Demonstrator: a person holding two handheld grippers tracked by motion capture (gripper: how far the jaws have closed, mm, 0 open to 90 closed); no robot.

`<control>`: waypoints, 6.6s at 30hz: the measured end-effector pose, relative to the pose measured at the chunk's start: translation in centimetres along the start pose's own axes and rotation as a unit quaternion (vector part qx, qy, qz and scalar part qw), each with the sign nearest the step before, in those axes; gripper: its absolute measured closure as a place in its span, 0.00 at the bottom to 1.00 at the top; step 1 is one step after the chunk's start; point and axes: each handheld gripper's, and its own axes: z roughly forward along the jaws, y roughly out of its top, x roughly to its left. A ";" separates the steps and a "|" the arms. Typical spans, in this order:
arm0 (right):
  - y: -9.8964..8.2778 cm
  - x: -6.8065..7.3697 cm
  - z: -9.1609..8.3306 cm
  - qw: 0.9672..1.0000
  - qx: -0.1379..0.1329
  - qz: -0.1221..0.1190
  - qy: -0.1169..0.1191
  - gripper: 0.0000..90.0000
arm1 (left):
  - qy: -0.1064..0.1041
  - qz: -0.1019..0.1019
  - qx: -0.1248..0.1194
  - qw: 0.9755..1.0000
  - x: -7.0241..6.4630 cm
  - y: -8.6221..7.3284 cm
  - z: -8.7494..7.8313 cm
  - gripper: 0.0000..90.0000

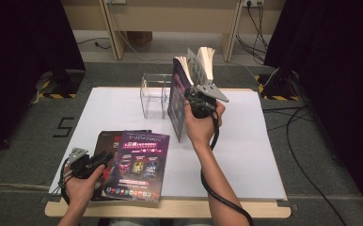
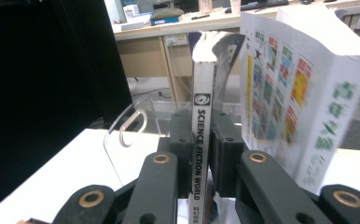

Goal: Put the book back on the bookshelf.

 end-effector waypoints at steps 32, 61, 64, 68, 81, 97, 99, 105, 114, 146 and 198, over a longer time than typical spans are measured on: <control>0.0 -0.3 0.6 0.998 0.068 0.016 -0.006 0.88 | -0.002 -0.001 0.002 1.000 -0.1 -0.1 0.1 0.69; 1.3 1.9 1.3 0.998 0.059 -0.012 0.010 0.93 | -0.001 -0.001 0.003 1.000 0.1 -0.1 0.1 0.69; 1.6 2.0 1.4 0.998 0.056 -0.011 0.013 0.92 | -0.001 -0.001 0.003 1.000 0.1 -0.1 0.1 0.69; 2.0 2.0 1.5 0.998 0.053 -0.015 0.012 0.92 | 0.000 -0.003 0.002 1.000 0.1 -0.1 0.1 0.69; 3.0 2.1 2.3 0.999 0.049 -0.024 0.003 0.92 | 0.000 -0.004 0.001 1.000 0.2 -0.1 0.1 0.69; 3.6 1.9 3.0 0.999 0.040 -0.020 -0.002 0.93 | 0.002 -0.002 0.001 1.000 0.2 0.0 0.1 0.69; 3.6 1.9 3.2 0.999 0.038 -0.023 -0.003 0.92 | 0.002 -0.002 0.000 1.000 0.2 0.0 0.1 0.69; 3.9 1.8 3.5 0.999 0.036 -0.022 -0.006 0.92 | 0.002 -0.003 0.000 1.000 0.3 0.0 0.1 0.69; 4.3 1.7 3.9 0.999 0.033 -0.021 -0.012 0.92 | 0.003 -0.004 0.000 1.000 0.4 0.0 0.1 0.69; 5.2 1.2 5.5 0.999 0.028 -0.013 -0.020 0.92 | 0.004 -0.005 0.000 1.000 0.5 0.0 0.1 0.69; 5.5 1.0 8.6 0.999 0.025 -0.016 -0.039 0.92 | 0.004 -0.007 -0.001 1.000 0.7 0.1 0.0 0.69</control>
